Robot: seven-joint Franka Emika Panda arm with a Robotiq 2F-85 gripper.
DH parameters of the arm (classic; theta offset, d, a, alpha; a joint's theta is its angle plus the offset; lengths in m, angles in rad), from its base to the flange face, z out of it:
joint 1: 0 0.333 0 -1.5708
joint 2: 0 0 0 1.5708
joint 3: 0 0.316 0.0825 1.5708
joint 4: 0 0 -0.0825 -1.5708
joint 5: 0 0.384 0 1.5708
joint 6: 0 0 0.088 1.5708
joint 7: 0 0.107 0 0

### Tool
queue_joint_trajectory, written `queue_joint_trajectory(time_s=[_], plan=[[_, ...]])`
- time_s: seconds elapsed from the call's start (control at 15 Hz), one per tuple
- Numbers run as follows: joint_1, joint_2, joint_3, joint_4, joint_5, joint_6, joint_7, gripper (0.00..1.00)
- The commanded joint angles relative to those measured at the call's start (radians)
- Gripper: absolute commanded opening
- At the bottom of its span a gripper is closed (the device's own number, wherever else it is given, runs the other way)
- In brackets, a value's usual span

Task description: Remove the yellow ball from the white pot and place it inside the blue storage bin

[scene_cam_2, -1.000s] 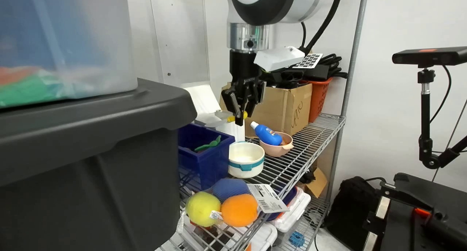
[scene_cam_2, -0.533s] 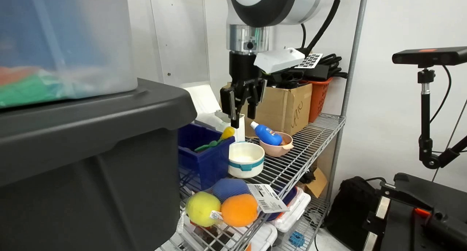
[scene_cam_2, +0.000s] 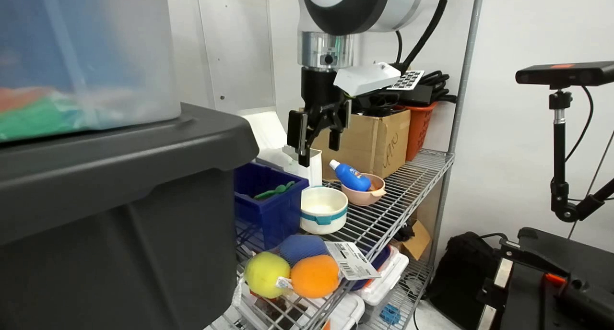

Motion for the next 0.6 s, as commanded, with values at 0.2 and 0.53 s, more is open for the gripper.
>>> queue_joint_trajectory(time_s=[0.2,0.53], plan=[[-0.01,-0.03,-0.02,-0.038,0.006,0.016,-0.025,1.0],[-0.042,-0.072,-0.051,-0.107,-0.007,0.032,-0.065,1.0]])
